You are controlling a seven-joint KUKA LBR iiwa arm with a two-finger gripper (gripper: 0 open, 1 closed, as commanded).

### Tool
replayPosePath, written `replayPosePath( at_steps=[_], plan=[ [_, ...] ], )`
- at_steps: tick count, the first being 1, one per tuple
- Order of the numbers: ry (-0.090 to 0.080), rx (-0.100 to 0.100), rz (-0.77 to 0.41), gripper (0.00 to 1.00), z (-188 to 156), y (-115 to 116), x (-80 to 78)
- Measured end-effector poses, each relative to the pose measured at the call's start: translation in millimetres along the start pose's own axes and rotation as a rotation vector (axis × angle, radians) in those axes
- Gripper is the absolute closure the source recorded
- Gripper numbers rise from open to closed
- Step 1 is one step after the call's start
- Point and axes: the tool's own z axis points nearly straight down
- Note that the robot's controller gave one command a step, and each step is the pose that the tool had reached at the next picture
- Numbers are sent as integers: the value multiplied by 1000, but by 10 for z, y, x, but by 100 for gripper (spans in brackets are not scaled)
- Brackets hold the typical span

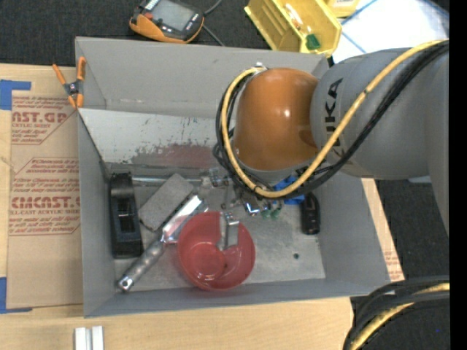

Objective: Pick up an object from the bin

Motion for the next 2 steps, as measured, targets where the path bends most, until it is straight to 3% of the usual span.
replayPosePath(
  at_steps=[1,2],
  plan=[
    [-9,-1,-134,0,-76,62,-96],
    [-8,-2,-19,0,69,-37,-171]
  ],
)
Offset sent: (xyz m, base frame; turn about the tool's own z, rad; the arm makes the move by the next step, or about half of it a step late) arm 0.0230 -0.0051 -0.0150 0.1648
